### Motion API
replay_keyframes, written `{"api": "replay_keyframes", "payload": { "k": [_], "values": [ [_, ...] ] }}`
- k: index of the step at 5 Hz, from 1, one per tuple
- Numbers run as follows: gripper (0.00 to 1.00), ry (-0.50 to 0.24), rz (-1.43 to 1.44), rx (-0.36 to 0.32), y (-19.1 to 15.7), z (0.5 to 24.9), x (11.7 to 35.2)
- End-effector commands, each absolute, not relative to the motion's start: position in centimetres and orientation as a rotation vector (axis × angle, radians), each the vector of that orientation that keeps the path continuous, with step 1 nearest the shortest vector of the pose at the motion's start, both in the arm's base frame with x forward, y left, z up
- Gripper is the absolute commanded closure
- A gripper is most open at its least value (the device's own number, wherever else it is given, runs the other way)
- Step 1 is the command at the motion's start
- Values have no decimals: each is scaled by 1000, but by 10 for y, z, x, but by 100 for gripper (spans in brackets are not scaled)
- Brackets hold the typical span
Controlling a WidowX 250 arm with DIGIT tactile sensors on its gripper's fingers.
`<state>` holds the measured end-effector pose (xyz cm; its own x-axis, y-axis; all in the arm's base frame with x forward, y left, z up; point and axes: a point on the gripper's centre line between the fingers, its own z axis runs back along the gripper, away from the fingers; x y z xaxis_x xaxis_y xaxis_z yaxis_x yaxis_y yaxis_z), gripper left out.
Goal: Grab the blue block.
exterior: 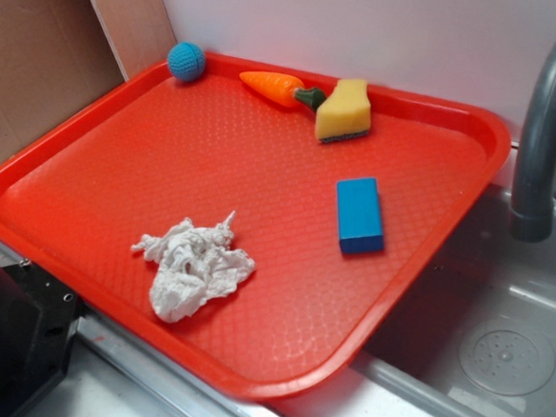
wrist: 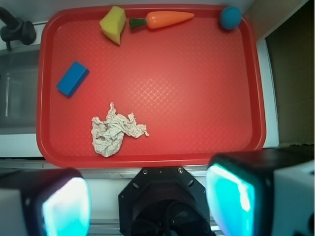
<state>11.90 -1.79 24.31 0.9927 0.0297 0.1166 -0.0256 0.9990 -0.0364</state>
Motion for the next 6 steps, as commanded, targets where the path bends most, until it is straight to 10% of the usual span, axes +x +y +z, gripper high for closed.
{"api": "replay_keyframes", "payload": {
  "k": [1, 3, 6],
  "values": [
    [0, -117, 28, -35, -18, 243, 119],
    [0, 47, 410, -129, -68, 178, 192],
    [0, 47, 410, -129, -68, 178, 192]
  ]
}}
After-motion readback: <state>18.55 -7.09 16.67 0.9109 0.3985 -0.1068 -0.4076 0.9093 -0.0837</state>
